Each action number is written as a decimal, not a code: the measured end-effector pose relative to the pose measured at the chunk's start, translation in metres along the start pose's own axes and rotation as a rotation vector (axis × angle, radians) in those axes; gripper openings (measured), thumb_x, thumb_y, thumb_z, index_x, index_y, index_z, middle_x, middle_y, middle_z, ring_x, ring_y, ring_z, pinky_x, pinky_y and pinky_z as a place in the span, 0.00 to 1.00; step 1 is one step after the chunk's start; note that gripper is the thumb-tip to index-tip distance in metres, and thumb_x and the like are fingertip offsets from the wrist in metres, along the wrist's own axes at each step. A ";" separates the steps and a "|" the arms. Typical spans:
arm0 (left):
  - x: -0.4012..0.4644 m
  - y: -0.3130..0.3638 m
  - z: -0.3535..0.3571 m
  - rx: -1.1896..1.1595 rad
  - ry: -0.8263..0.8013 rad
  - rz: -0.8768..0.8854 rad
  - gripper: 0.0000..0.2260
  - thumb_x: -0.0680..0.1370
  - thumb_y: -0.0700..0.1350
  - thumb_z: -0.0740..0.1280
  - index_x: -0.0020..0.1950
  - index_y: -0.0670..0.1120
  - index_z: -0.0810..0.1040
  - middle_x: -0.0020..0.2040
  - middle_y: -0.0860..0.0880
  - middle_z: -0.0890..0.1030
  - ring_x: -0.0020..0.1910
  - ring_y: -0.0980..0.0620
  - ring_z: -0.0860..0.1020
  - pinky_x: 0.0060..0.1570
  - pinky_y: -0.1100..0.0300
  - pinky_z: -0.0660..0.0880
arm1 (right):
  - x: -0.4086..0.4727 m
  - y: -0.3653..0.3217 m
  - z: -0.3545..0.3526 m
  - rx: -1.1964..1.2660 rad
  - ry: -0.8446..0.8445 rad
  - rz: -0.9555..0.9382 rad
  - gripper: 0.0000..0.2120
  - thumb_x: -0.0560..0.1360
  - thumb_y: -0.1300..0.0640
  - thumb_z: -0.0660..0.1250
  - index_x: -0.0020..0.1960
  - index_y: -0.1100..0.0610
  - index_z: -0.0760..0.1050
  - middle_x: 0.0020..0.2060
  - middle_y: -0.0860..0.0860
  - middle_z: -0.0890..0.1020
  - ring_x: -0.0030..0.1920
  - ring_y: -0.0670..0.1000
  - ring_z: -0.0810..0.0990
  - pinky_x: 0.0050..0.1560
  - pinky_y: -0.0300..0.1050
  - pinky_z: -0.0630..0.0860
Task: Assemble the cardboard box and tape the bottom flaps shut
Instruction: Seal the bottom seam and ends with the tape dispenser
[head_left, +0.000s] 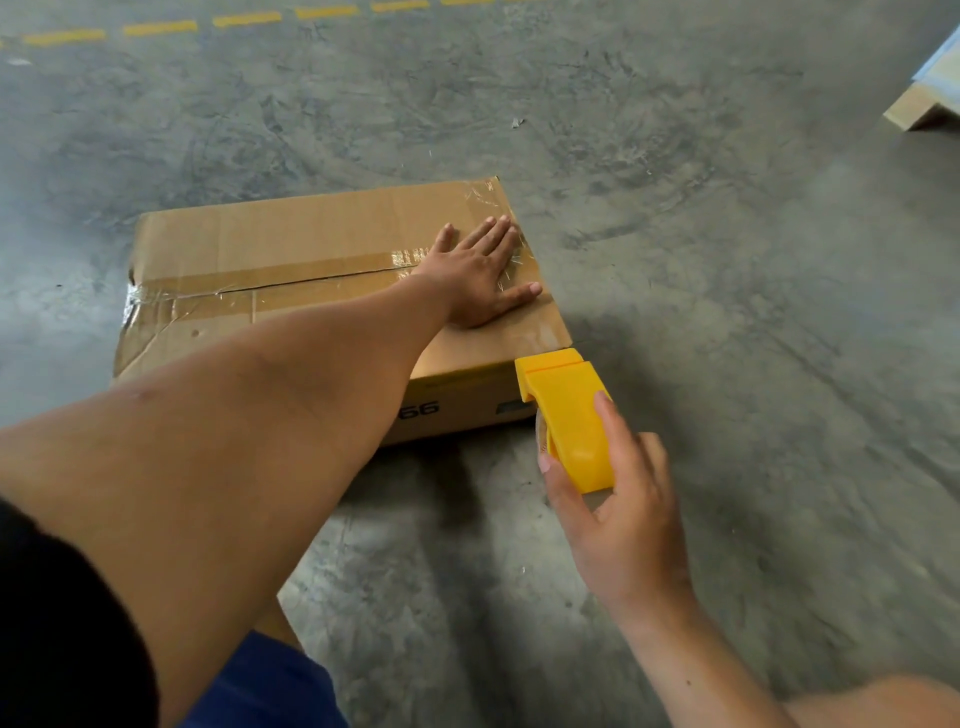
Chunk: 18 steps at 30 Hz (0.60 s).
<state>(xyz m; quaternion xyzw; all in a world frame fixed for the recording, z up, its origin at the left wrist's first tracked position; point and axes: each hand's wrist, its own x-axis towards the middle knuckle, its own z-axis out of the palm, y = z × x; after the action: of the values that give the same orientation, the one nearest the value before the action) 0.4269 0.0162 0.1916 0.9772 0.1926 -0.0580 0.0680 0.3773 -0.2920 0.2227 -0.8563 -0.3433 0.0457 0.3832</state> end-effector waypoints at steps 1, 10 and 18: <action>0.001 0.001 -0.002 -0.001 -0.009 -0.010 0.42 0.77 0.74 0.42 0.83 0.48 0.40 0.83 0.50 0.40 0.81 0.52 0.39 0.77 0.40 0.40 | 0.000 0.000 0.001 -0.003 0.001 -0.001 0.34 0.73 0.35 0.63 0.74 0.50 0.64 0.46 0.46 0.68 0.40 0.39 0.74 0.36 0.24 0.68; -0.026 0.031 0.015 0.054 -0.011 0.087 0.44 0.76 0.74 0.41 0.82 0.46 0.39 0.82 0.49 0.39 0.81 0.51 0.39 0.77 0.38 0.41 | -0.008 0.005 0.003 -0.001 -0.011 0.007 0.35 0.73 0.34 0.61 0.74 0.49 0.63 0.47 0.46 0.68 0.40 0.39 0.74 0.31 0.27 0.68; -0.020 0.029 0.013 0.018 -0.019 0.062 0.44 0.76 0.74 0.43 0.82 0.47 0.40 0.83 0.50 0.40 0.81 0.52 0.39 0.77 0.39 0.40 | -0.013 0.008 0.003 0.011 0.028 -0.007 0.35 0.72 0.36 0.62 0.74 0.52 0.65 0.47 0.47 0.68 0.45 0.35 0.72 0.39 0.23 0.68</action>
<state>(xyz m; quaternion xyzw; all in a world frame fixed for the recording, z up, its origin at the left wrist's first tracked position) 0.4187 -0.0199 0.1850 0.9827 0.1608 -0.0669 0.0627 0.3708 -0.3022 0.2130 -0.8536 -0.3404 0.0341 0.3929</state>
